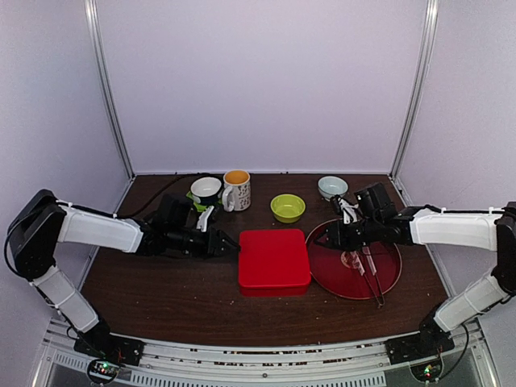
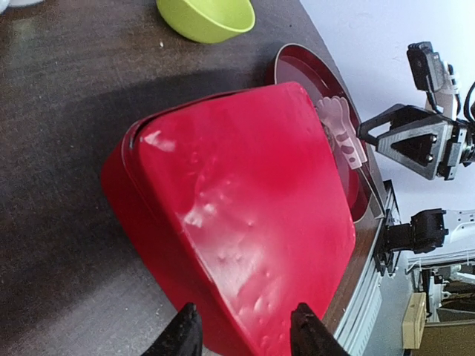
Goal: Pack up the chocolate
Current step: Place the box lid on the packing box, then press the box lid onto the packing box.
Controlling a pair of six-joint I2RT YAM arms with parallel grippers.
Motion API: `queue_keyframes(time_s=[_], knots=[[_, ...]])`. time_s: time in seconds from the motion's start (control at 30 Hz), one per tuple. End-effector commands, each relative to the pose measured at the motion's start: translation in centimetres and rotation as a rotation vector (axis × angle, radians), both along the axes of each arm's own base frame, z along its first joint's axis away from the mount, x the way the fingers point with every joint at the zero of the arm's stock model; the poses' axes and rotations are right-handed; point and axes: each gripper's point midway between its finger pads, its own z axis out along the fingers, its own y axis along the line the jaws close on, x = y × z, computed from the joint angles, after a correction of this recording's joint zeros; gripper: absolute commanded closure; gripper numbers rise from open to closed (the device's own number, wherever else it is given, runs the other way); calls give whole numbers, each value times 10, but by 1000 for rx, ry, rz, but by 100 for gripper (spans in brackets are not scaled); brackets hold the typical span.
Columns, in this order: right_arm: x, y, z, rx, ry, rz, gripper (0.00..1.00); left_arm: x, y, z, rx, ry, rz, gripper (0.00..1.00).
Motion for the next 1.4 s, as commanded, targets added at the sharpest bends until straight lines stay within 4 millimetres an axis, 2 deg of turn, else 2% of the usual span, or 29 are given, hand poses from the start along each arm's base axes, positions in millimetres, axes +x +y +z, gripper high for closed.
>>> queue_keyframes(time_s=[0.0,0.03,0.13,0.17,0.27,0.33,0.47,0.7,0.73,0.77,0.8,0.83,1.03,1.23,1.37], knots=[[13,-12,25,-48,-114,-34,47,-3,11,17,29,-75,12,55],[16,-17,28,-72,-130,-57,39,-5,13,23,25,-86,14,54],[23,-43,36,-145,-185,-185,6,-11,15,33,19,-94,3,54],[25,-50,42,-150,-217,-221,1,-14,16,36,24,-98,1,53],[25,-74,50,-155,-288,-344,0,-22,17,43,42,-122,-8,51],[22,-78,57,-120,-316,-367,0,-30,16,46,42,-130,-17,49],[14,-64,71,-15,-328,-309,0,-47,15,51,37,-145,-36,45],[0,-33,73,43,-310,-109,0,-74,15,55,98,-204,-39,37],[-1,-32,73,38,-309,-97,0,-78,14,55,103,-213,-41,34],[-1,-33,74,32,-309,-96,0,-80,15,55,105,-216,-36,23],[-1,-32,74,32,-313,-88,0,-81,16,55,105,-215,-29,6],[-1,-30,76,39,-323,-75,0,-82,16,54,106,-210,-23,3],[2,-21,77,29,-340,-21,0,-88,16,53,114,-222,-8,2],[13,-1,72,55,-321,45,2,-86,16,40,129,-208,5,2],[21,15,70,83,-300,89,2,-84,10,41,121,-206,1,2]])
